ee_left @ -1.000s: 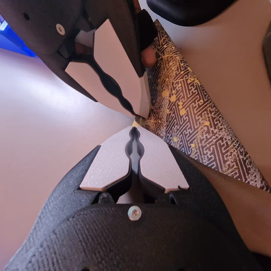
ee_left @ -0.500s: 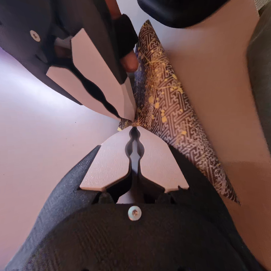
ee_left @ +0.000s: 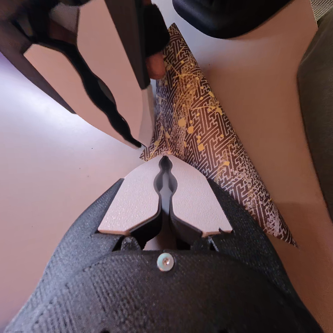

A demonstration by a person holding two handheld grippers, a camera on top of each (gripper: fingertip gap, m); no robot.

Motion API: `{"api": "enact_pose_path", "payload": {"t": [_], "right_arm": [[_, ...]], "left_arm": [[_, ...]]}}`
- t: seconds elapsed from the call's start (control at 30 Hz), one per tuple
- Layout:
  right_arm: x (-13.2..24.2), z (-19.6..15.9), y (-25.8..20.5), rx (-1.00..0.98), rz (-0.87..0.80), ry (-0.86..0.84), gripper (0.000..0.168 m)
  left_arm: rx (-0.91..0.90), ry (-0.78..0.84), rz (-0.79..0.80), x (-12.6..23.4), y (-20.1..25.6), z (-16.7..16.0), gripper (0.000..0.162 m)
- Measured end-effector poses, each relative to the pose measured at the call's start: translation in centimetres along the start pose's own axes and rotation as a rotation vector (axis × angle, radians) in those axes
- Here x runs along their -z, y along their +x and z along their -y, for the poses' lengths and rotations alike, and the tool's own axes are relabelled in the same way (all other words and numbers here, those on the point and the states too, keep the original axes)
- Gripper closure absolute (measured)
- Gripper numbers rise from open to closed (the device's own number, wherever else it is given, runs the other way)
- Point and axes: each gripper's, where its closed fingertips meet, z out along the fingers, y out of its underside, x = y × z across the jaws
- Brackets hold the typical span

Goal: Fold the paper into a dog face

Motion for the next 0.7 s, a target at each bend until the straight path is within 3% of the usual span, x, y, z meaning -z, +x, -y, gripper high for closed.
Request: {"api": "enact_pose_path", "payload": {"t": [0.3, 0.53, 0.7], "right_arm": [[-1.4, -0.2, -0.4, 0.169, -0.088, -0.053, 0.158], [-1.4, -0.2, -0.3, 0.164, -0.080, -0.028, 0.159], [1.7, 0.5, -2.6, 0.195, -0.032, 0.096, 0.147]], "left_arm": [[0.022, 0.045, 0.003, 0.1, -0.2, 0.4, 0.162], [-0.024, 0.032, 0.040, -0.2, -0.6, 0.4, 0.162], [-0.066, 0.008, 0.070, -0.2, -0.5, 0.4, 0.162]]}}
